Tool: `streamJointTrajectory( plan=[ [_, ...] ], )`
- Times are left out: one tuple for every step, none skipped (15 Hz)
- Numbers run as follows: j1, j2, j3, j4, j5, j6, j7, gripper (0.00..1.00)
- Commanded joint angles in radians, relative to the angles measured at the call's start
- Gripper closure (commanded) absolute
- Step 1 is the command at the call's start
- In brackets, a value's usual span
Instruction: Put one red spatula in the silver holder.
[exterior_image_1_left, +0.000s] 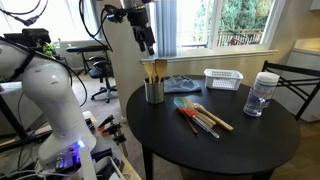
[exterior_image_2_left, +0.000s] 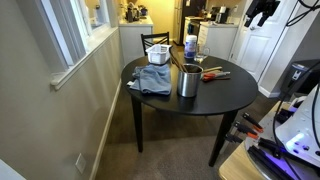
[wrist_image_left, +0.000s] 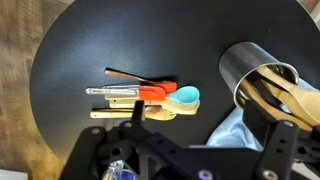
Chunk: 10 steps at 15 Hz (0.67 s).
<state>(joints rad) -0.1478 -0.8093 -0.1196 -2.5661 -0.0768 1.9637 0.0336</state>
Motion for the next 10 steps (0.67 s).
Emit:
streamJointTrajectory(
  plan=[
    [0.013, 0.102, -0.067, -0.004, 0.06, 0.099, -0.035, 0.0],
    [0.021, 0.136, -0.09, 0.0, 0.082, 0.123, -0.055, 0.0],
    [0.03, 0.179, -0.114, 0.005, 0.102, 0.16, -0.082, 0.0],
    [0.035, 0.223, -0.131, 0.015, 0.124, 0.187, -0.099, 0.0],
    [0.041, 0.269, -0.146, 0.029, 0.146, 0.211, -0.119, 0.0],
    [0.05, 0.308, -0.162, 0.04, 0.17, 0.233, -0.145, 0.0],
    [0.055, 0.355, -0.173, 0.056, 0.194, 0.253, -0.163, 0.0],
    [0.06, 0.4, -0.183, 0.074, 0.22, 0.267, -0.183, 0.0],
    [0.065, 0.443, -0.192, 0.093, 0.248, 0.277, -0.197, 0.0],
    [0.066, 0.491, -0.199, 0.117, 0.278, 0.283, -0.205, 0.0]
  ],
)
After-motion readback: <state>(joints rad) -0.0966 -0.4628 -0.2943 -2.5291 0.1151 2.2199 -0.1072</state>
